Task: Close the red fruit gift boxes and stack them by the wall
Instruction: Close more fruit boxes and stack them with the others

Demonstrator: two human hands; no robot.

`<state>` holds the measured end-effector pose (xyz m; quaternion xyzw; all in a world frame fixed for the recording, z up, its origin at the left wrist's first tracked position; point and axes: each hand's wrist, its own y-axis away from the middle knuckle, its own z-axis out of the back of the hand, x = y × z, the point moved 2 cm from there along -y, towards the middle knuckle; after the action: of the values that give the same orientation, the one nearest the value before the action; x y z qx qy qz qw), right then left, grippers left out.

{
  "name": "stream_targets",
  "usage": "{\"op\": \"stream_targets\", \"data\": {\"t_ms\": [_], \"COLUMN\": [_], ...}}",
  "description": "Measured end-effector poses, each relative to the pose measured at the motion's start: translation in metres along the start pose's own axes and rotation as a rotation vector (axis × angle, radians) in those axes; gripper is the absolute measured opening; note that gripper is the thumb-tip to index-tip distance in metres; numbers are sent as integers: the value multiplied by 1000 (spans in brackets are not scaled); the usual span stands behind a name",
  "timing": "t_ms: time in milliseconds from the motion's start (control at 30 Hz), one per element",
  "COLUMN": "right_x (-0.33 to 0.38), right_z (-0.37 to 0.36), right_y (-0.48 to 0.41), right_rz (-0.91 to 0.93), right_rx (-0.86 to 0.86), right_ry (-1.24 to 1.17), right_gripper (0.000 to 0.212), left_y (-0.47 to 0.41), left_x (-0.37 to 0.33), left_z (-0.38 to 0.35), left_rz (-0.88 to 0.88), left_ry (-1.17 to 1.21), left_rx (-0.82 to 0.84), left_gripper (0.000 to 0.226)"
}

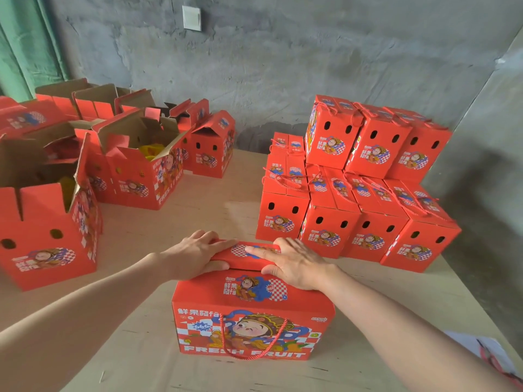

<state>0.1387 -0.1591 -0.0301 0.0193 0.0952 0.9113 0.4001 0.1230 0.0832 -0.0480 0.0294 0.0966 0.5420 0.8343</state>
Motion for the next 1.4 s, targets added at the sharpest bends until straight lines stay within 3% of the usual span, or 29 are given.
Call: {"op": "stream_targets", "data": {"t_ms": [167,333,533,733,867,933,1033,1167,1267,1400], "right_x": [1,-4,-59,-56,-54,-53,-53,-63,-74,-71], "right_z": [-5,-3,-16,-20,-26,-26,-25,-16,-10,-20], "right_y": [2,6,59,60,61,61,61,62,66,70], "right_rz": [-58,-42,-76,-71,-81,-82,-79,-61,-14,-9], "right_rx": [21,36,77,8,-46,-62,-76,52,101,-8], "right_ry": [-13,-63,-164,-266,-310,-334,-358,-348,-307,-319], "right_gripper": [55,56,55,55,57,59,60,61,66,63], "left_y": [-5,-11,-10,-10,-23,-34,-43,-41,-40,-40], "left_x": [-7,-35,-31,-31,-39,-55,-74,-73,-74,-74], "left_z": [7,9,6,4,9,9,6,4,6,6], "left_rz": [68,-5,-60,-85,-30,20,22,-66,-113,-113], "left_ry": [-131,-88,-124,-155,-151,-161,-116,-146,-133,-118], "left_rx": [112,3,-33,-43,29,76,16,-20,-31,-74], "left_gripper": [97,100,99,106,75,81,90,101,95,86]}}
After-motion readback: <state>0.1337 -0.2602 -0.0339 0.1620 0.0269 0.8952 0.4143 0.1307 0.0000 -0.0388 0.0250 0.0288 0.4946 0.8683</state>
